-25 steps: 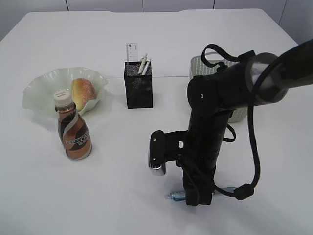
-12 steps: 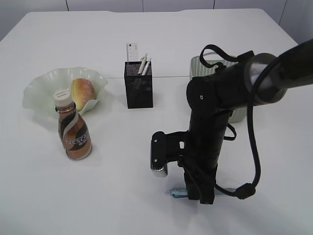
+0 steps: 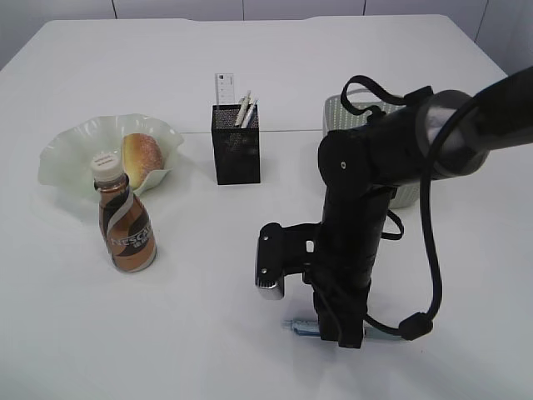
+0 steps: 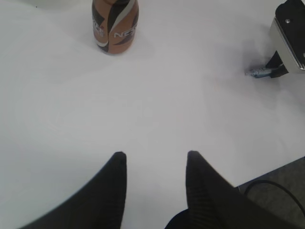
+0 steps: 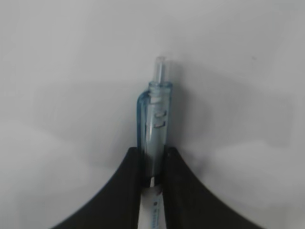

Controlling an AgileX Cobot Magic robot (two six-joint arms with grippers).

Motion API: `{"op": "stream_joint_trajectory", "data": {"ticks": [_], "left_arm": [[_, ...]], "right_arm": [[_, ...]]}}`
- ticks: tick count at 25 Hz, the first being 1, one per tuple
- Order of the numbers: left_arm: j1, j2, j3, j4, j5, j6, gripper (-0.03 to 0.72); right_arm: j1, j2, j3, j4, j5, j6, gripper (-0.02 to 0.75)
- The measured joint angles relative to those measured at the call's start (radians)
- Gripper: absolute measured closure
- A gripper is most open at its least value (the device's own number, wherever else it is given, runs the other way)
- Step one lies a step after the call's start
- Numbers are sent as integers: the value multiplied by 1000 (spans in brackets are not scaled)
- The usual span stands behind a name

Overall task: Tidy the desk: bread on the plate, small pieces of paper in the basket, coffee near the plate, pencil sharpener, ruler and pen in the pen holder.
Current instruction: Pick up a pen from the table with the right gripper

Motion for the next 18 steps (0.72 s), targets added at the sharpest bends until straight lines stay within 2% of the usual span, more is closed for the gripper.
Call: {"op": "stream_joint_trajectory", "data": {"ticks": [13, 18], "left_arm": [[0, 0, 0, 0, 23, 2, 381], [0, 0, 0, 0, 29, 2, 381]], "right_arm": [[0, -25, 2, 94, -6, 2, 662], [-23, -65, 2, 170, -18, -11, 662]]}}
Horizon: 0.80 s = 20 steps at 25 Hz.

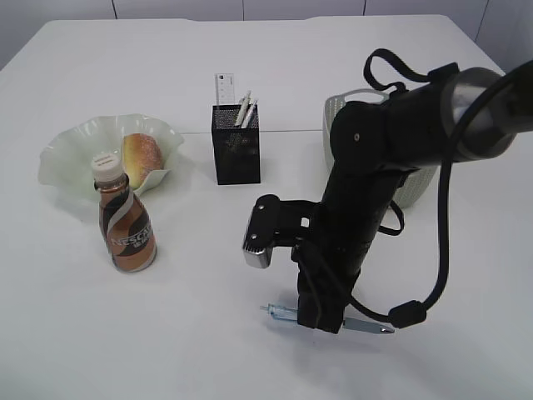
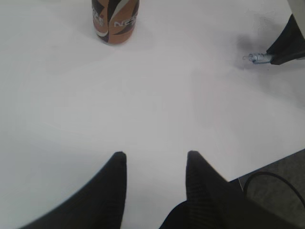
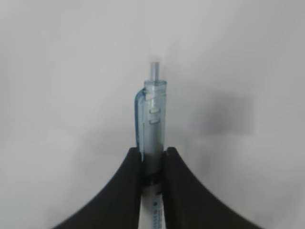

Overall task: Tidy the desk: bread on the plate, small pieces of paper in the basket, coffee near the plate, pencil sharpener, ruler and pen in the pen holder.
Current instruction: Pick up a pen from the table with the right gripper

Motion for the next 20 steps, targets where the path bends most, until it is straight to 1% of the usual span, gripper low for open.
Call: {"op": "stream_joint_trajectory", "data": {"ticks": [9, 14, 18, 20], "left_arm": [[0, 0, 0, 0, 0, 0, 381], [0, 0, 0, 0, 0, 0, 381], [0, 0, 0, 0, 0, 0, 381], [0, 0, 0, 0, 0, 0, 381]], "right_arm": [[-33, -7, 0, 117, -10, -25, 663], [-60, -7, -25, 219, -14, -61, 663], [-113, -7, -84, 369, -16, -122, 663], [-143, -7, -116, 472, -17, -176, 663]]}}
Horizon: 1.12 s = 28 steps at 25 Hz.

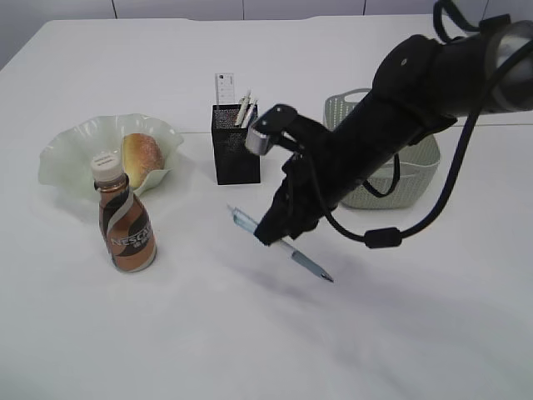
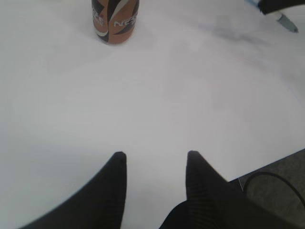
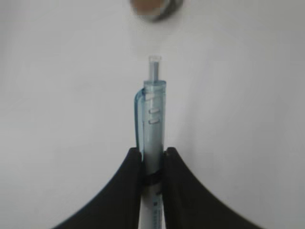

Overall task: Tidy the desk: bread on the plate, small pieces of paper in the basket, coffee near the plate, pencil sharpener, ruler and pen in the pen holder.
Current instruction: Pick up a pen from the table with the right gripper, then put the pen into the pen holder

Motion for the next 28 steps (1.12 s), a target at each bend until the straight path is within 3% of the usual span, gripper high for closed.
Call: {"op": "stream_joint_trajectory", "data": {"ticks": [8, 14, 17, 28], "left_arm": [[0, 0, 0, 0, 0, 0, 381], [0, 0, 0, 0, 0, 0, 381], [0, 0, 0, 0, 0, 0, 381], [0, 0, 0, 0, -14, 0, 381]], "right_arm": [[-83, 0, -76, 418, -104, -305, 663], [-104, 21, -84, 901, -175, -656, 663], [-108, 53, -105, 962, -194, -729, 663], [-111, 167, -270, 978, -212, -761, 663]]}}
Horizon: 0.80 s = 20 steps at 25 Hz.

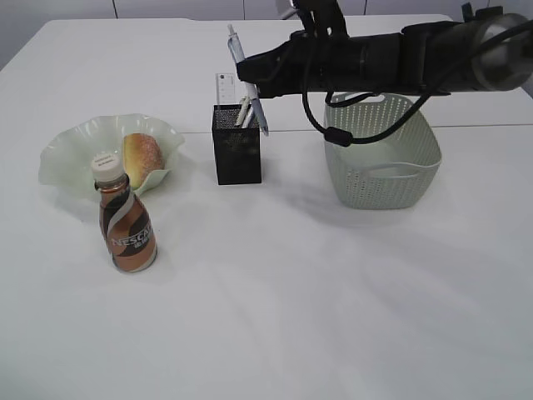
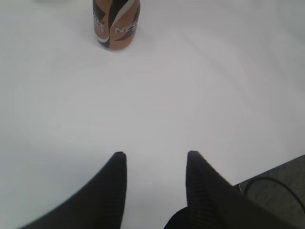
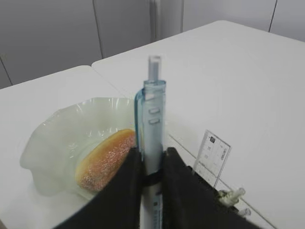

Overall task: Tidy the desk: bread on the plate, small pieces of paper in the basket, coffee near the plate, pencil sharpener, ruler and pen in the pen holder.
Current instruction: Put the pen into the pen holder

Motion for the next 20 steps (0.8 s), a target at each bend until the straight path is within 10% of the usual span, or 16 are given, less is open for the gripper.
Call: {"op": "stream_joint_trajectory", "data": {"ticks": [20], "left_arm": [[0, 61, 0, -6, -31, 0, 381]], "right_arm": [[-2, 134, -214, 2, -4, 17, 664]]}}
